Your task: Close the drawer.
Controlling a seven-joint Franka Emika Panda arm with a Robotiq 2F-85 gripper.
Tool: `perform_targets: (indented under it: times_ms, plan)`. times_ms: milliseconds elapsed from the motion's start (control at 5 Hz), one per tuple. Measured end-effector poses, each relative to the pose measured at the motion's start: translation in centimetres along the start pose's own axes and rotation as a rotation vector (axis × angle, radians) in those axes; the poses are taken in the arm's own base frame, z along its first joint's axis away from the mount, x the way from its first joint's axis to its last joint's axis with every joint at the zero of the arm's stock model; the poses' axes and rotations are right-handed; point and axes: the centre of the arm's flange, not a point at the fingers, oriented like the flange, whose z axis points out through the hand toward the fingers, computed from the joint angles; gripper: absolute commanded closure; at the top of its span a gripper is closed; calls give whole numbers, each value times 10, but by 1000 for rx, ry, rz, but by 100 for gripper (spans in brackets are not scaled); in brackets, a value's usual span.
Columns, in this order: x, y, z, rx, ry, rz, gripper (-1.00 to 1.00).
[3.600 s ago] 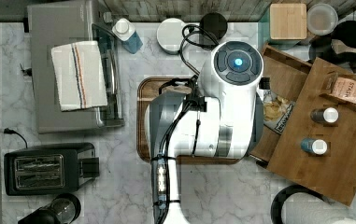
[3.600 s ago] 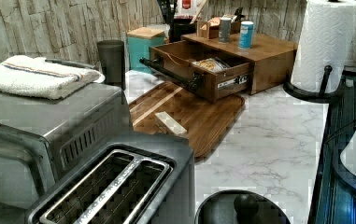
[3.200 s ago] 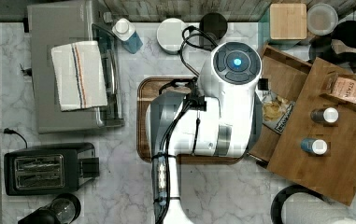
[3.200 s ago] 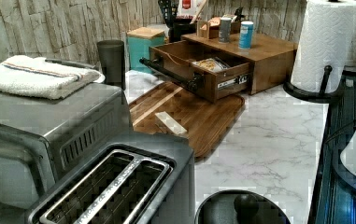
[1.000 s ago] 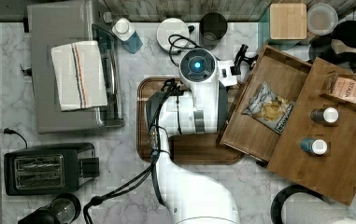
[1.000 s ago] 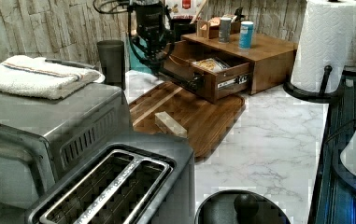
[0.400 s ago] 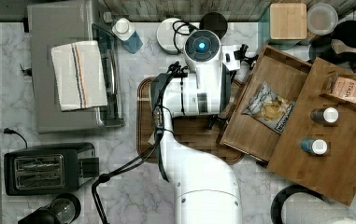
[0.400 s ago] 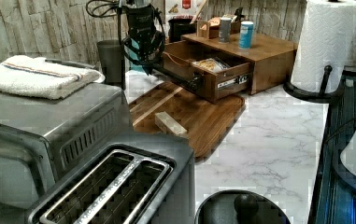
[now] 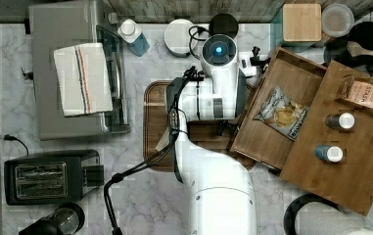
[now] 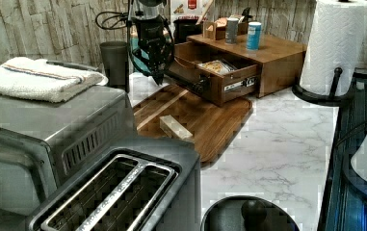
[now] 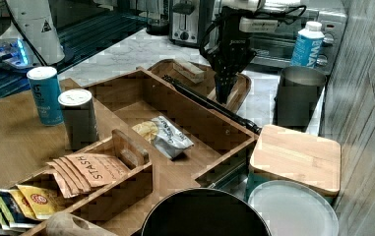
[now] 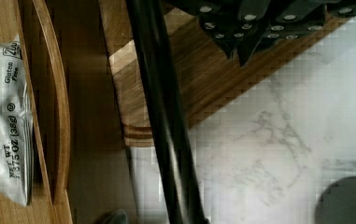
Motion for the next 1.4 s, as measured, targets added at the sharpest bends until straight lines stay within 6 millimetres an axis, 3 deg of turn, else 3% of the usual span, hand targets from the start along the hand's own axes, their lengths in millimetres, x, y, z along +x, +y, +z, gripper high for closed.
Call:
perform_targets:
  times_ms: [200,600,1400]
  plan:
    - [5,5,3,12,14,10,100]
    - [10,19,-2,44,14,-260,100]
    - [39,130,16,238,-39,-344,100]
